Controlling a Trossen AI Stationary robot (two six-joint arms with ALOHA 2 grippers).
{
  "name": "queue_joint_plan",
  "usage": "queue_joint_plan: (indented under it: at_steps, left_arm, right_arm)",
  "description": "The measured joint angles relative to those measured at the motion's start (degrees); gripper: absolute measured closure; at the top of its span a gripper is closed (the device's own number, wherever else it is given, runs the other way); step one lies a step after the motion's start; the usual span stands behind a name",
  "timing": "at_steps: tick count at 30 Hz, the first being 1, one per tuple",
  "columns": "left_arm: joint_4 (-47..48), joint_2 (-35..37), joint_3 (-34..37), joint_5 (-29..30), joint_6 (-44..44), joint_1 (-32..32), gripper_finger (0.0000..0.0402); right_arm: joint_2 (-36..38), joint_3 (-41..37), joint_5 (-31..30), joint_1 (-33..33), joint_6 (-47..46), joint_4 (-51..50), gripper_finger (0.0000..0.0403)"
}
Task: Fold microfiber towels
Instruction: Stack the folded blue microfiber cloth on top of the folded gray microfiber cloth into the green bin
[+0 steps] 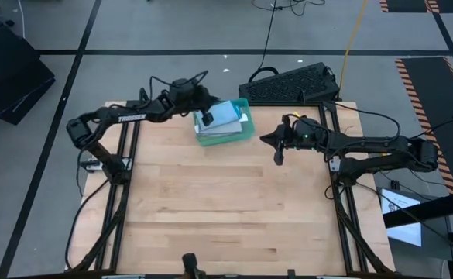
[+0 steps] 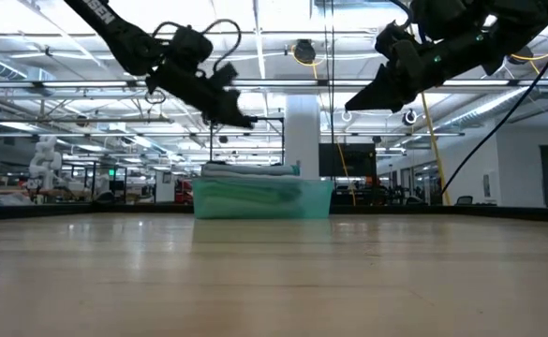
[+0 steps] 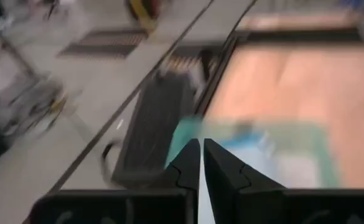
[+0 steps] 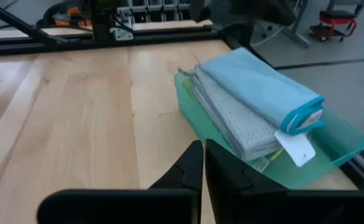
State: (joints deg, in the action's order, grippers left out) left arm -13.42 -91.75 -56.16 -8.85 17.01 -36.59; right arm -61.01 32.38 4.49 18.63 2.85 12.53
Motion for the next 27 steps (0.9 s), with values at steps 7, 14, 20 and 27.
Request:
queue_joint_plan:
  at_steps: [7, 14, 20, 27]
  left_arm:
    - [-0.25, -7.33, -3.65, -2.11, -3.08, 1.23, 0.0376]
    - [15.09, -14.33, -9.95, -1.9, -2.37, 1.33, 0.0376]
    - [19.13, -12.66, -10.86, -3.25, -1.92, 1.27, 0.0376]
    - [23.57, -0.98, -10.91, -3.54, -2.53, 3.1, 0.0376]
  right_arm:
    - [-0.02, 0.0, 0.0, 0.0, -1.07, 1.7, 0.0395]
    - [-0.04, 0.0, 0.03, 0.0, -3.1, 1.8, 0.0395]
    - [-0.04, 0.0, 0.03, 0.0, -3.69, 1.8, 0.0395]
    - [-0.04, 0.0, 0.05, -1.95, -3.21, 1.78, 0.0395]
